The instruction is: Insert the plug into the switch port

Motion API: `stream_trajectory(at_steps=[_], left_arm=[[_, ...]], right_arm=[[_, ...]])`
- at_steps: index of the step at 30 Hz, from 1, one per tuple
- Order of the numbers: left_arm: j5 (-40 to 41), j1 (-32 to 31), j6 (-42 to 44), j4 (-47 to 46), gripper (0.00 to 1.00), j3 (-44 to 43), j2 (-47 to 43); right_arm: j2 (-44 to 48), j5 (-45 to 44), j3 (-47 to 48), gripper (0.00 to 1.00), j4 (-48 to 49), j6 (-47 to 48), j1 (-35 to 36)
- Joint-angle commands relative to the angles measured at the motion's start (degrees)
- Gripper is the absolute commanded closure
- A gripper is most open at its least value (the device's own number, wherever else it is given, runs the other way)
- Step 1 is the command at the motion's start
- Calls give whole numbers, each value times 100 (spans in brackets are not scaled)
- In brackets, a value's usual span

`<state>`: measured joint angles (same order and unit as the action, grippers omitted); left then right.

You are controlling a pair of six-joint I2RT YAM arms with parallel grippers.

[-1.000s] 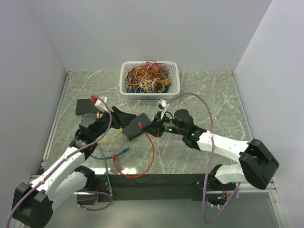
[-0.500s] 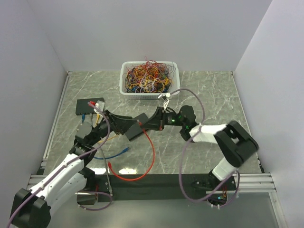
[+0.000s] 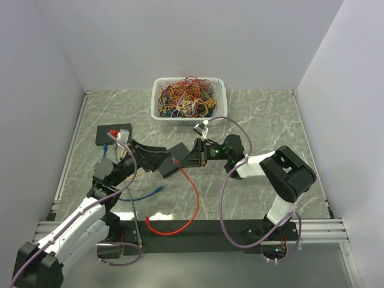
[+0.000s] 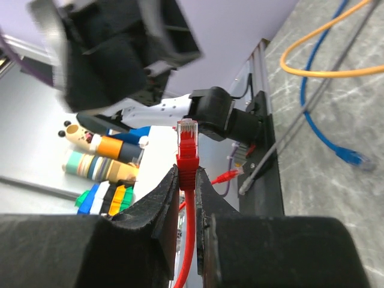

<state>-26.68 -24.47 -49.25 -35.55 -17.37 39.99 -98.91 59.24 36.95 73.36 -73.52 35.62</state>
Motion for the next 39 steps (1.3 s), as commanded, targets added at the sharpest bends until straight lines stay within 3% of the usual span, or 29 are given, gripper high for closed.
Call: stream_trajectory(at_steps=[1,11,14,20,23,24,26,27,29,30,31,32,33,34,35,39], left_arm=[[-48,-32,-40,-452,33,110,149],[101,-471,118,-233,37,-135,519],[171,-576,170,-137,43,-197,580],[391,-708,276,276,70,-416,624],[523,-726,285,478,86,-504,580],[593,-735,294,575,97,-548,572],[970,-752,311,1179,99,-793,615],[1137,-770,355,1434,99,-917,642],[1611,-796,373,2188,100,-1251,738],[1752,-796,347,2454,100,-1356,765],[2006,-805,329,2804,99,-1531,826],[2122,-814,285,3017,100,-1620,853],[2262,-814,180,3193,100,-1708,905],[2376,-814,110,3351,99,-1848,993],[2552,-823,48,3553,100,-1919,1046],[2597,-858,-233,3775,99,-2051,1292]], right_arm=[[276,149,278,100,2780,-207,68],[267,123,409,100,2780,-295,147],[302,105,436,100,2771,-286,147],[302,123,445,100,2771,-321,147],[311,140,427,100,2762,-330,139],[311,140,410,100,2762,-313,147],[364,158,427,97,2457,-217,130],[425,149,462,78,1793,106,130],[818,-25,489,66,738,747,104],[1021,-192,550,59,-869,1752,103],[1423,-377,646,57,-1816,2388,112],[1601,-1031,925,54,-2722,3613,208],[1742,-1455,1120,52,-4436,4190,305],[1840,-1851,1313,52,-5028,4657,410],[1928,-2525,1550,52,-5434,5175,568],[2034,-3354,1658,51,-6096,5435,753]])
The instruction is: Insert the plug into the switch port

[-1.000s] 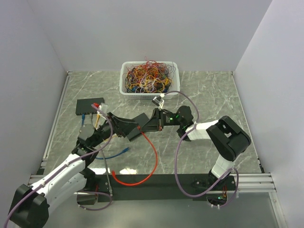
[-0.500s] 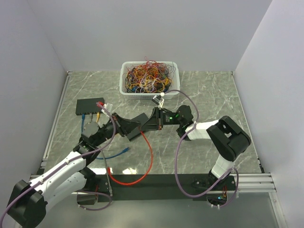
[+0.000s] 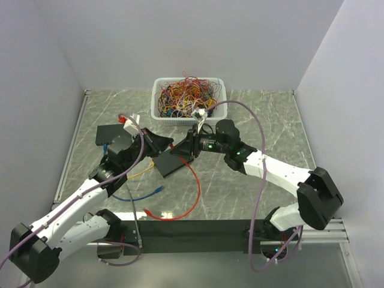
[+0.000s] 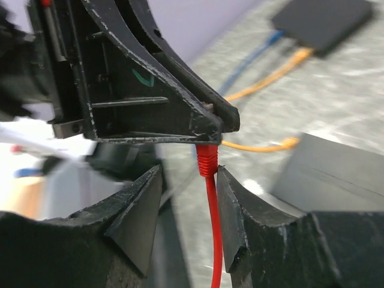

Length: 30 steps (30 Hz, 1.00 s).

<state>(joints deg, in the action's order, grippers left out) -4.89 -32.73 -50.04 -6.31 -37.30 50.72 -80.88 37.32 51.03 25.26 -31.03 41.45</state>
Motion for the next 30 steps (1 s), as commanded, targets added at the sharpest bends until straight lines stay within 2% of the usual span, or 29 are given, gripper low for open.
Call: stream_trajectory(at_steps=[1,4,7,26,30], left_arm=[[409,-75,-181,842,100,-84,289],[427,-180,-243,771,100,-128,386],[444,-268,-269,736,99,-163,439],[410,-410,-366,455,99,-129,430],[357,-410,-419,429,100,-129,457]], right_arm=[[239,-1331,267,52,-1373,1247,249],[205,-1806,373,53,-1585,1432,469],[204,-1912,356,58,-1498,1380,513],[-112,-1755,303,61,-1243,1169,601],[-156,-1755,268,69,-1146,1099,592]])
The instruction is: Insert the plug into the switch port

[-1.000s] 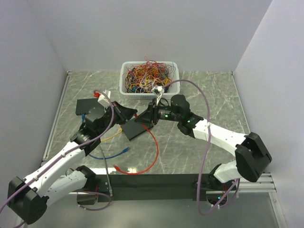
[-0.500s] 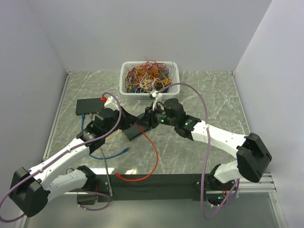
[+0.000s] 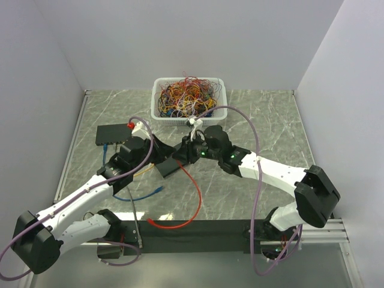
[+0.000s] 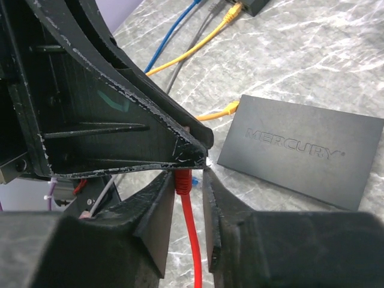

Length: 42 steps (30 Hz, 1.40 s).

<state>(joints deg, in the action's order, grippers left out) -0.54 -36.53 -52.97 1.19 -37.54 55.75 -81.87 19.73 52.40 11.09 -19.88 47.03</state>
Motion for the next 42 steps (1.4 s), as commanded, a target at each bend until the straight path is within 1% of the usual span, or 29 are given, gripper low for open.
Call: stream_trajectory(at_steps=[1,2,3,6,8,10,11,12,13,14,15,16,17,19,21,22,24,25,26,28,29,32,39,42], left_arm=[[-87,-29,-135,-330,100,-78,-72],[-87,-29,-143,-356,100,-69,-73],[-87,-29,-143,-356,99,-69,-99],[-96,-29,-152,-356,99,-52,-152],[-139,-29,-143,-426,99,-17,-213],[-157,-29,-135,-488,83,62,-301],[-175,-29,-117,-540,72,106,-345],[-158,-29,-108,-593,55,150,-397],[-123,-29,-100,-576,50,203,-520],[-96,-29,-73,-567,48,221,-590],[9,-29,31,-480,47,229,-652],[36,-29,93,-462,47,230,-809],[36,-29,164,-471,47,247,-898],[36,-29,366,-689,48,395,-1239],[-43,-29,550,-961,50,563,-1478],[-174,-29,594,-1276,51,755,-1714],[-359,-29,717,-1629,54,949,-1900],[-542,-29,753,-1779,54,1124,-2049],[-588,-29,762,-1989,55,1196,-2102],[-702,-29,788,-2105,57,1319,-2182],[-728,-29,797,-2132,58,1328,-2199],[-877,-29,806,-2202,59,1346,-2217],[-1221,-29,718,-2878,58,1618,-2384],[-1308,-29,692,-2958,57,1653,-2402]], right_arm=[[-75,14,130,72,297,-33,43],[-93,14,113,75,314,-60,35],[-84,14,104,82,332,-69,43],[-75,84,33,92,464,-121,44],[-67,137,-54,95,595,-174,43],[-40,286,-142,100,814,-227,35],[-14,347,-247,100,911,-314,17],[-14,678,-318,100,1034,-402,-87],[-14,917,-405,100,1418,-507,-193],[-48,1163,-615,100,1683,-804,-307],[-75,1496,-748,100,1990,-964,-560],[-101,2012,-879,100,2672,-1139,-659],[-93,2235,-1107,100,2983,-1428,-738],[-58,2630,-1241,100,3511,-1589,-905],[-40,2834,-1294,100,3671,-1747,-932],[-40,2983,-1320,100,4003,-1861,-967],[-66,3300,-1373,100,4408,-2335,-993],[-127,3405,-1399,100,4958,-2536,-1020],[-154,3572,-1417,100,5208,-2921,-1037],[-233,3696,-1417,100,5830,-3231,-1055],[-260,3783,-1373,100,5965,-3476,-1055],[-339,3828,-1312,100,6255,-3724,-1055],[-471,3723,-1268,100,6396,-3892,-1064],[-558,3705,-1250,100,6502,-4015,-1064]])
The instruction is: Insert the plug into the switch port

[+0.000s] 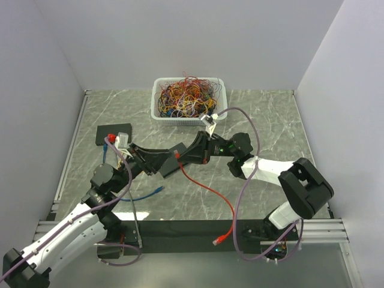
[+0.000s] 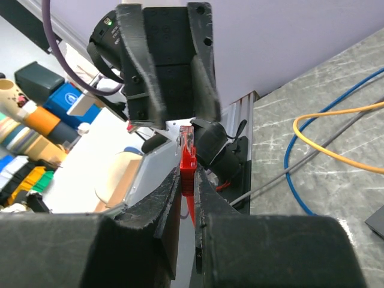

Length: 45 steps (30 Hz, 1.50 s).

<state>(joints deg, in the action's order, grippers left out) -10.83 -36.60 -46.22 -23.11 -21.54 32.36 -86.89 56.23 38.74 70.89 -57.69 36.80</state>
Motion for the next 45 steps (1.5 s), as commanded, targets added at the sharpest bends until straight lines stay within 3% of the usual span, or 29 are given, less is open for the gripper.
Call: stream_trajectory(at_steps=[1,27,31,32,34,35,37,38,39,41,42,43,45], left_arm=[[-305,-23,25,-554,57,53,-54],[-578,-119,-133,-1204,64,10,798],[-499,-172,-81,-1073,79,-61,816],[-473,-189,-72,-1029,89,-78,825],[-420,-207,-63,-958,99,-96,798],[-394,-216,-63,-932,99,-96,790],[-324,-225,-54,-792,99,-140,746],[-175,-234,-72,-669,99,-218,728],[-78,-242,-80,-337,99,-289,702],[290,-251,-107,121,99,-464,702],[370,-277,-107,279,99,-630,684],[467,-295,-116,542,99,-702,675],[730,-348,-203,737,99,-843,649]], right_arm=[[-108,64,116,100,592,-260,-50],[-390,248,222,100,874,-480,82],[-346,248,204,100,786,-401,82],[-329,248,213,100,760,-375,82],[-276,240,213,100,628,-296,91],[-250,231,204,100,575,-252,82],[-144,204,309,100,102,28,73],[-65,213,362,85,-222,247,12],[170,100,423,71,-1252,545,-49],[514,-373,747,57,-2792,1923,-146],[863,-724,906,54,-4332,2389,-155],[997,-1676,1255,51,-4930,3090,-120],[1287,-2315,1495,44,-5914,3465,-24]])
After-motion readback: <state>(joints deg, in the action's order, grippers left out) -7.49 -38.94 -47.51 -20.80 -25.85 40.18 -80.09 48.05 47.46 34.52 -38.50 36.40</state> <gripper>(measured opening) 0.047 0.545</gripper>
